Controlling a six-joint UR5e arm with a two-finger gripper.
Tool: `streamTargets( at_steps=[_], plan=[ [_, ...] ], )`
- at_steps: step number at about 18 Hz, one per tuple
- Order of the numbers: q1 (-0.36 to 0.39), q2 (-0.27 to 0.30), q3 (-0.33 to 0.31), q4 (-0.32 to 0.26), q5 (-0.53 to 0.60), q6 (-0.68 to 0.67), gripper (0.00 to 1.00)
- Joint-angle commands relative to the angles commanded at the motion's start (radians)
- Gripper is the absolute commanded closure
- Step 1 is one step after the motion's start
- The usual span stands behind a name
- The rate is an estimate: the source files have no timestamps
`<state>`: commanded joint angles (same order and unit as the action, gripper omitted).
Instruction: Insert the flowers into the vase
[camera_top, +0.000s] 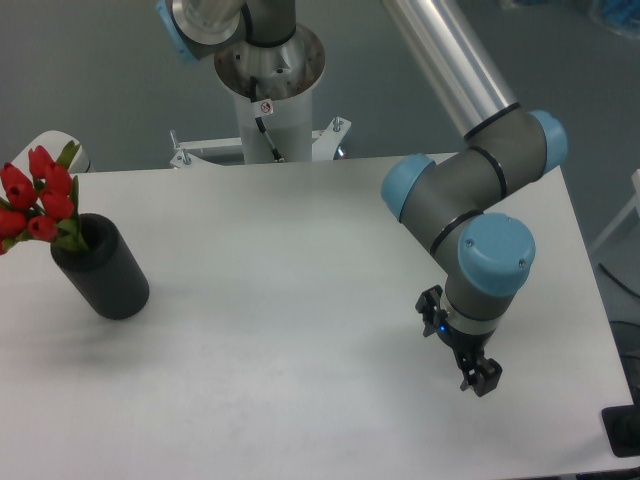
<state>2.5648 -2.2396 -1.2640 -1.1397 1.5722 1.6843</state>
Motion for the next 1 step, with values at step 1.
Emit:
streamTargets(
  at_steps=[1],
  plan=[
    [-0.002, 0.000, -0.003, -0.002, 0.012, 0.000, 0.00]
  ],
)
